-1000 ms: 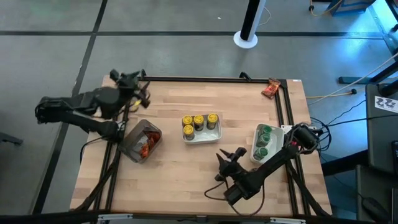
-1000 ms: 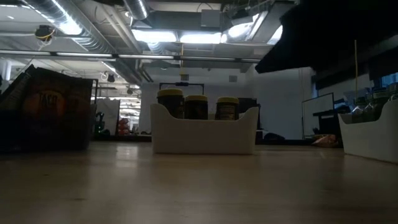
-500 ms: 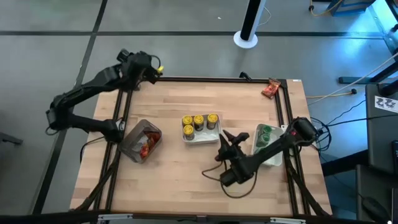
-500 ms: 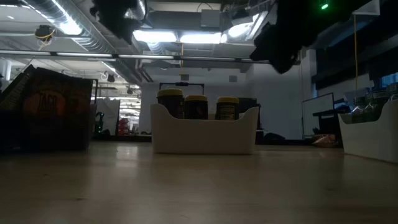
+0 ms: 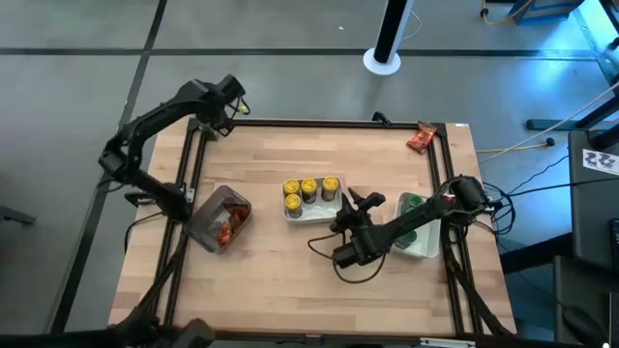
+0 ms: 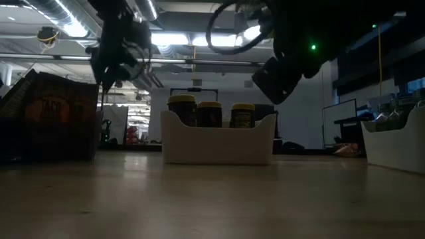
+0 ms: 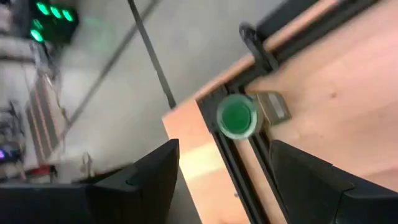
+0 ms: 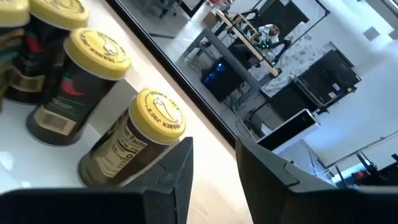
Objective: Sort spices by type
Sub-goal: Put the green seasoning bottle into the right white bin
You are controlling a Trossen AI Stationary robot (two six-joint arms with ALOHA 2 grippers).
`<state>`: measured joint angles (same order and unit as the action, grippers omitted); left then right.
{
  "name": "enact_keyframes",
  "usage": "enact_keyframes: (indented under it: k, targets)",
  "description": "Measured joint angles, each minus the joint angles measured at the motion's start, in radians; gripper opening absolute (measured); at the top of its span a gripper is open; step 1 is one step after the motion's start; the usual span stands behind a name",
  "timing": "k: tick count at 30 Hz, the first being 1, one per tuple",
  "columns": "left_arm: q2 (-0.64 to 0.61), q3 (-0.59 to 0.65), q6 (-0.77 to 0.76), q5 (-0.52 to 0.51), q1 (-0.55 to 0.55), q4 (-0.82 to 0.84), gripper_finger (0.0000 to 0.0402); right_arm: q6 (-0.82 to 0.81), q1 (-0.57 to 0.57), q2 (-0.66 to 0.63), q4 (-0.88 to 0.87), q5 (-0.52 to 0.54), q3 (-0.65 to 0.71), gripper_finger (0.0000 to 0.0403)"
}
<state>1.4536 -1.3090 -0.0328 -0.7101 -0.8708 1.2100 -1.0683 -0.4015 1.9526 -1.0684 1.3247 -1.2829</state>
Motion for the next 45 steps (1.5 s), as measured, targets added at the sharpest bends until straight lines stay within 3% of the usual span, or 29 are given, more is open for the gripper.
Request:
enact_keyframes:
  k: [8, 14, 29, 39, 45]
  targets:
    - [0.115, 0.000, 0.012, -0.019, -0.002, 0.003, 0.0237, 0.000, 0.003, 0.000, 0.002, 0.010, 0.011, 0.0121]
    - [0.127, 0.018, -0.027, -0.026, -0.015, -0.078, 0.0237, 0.000, 0.003, 0.000, 0.013, 0.020, 0.011, 0.0121]
    - [0.179, 0.029, -0.098, 0.037, -0.084, -0.094, 0.0237, 0.001, 0.004, 0.001, 0.038, 0.055, 0.011, 0.0121]
    - [0.333, 0.029, -0.135, -0.085, -0.074, -0.010, 0.0237, 0.002, 0.004, 0.002, 0.048, 0.055, 0.011, 0.0121]
    - [0.363, 0.029, -0.123, -0.057, -0.074, -0.002, 0.0237, 0.002, 0.004, 0.002, 0.049, 0.055, 0.011, 0.0121]
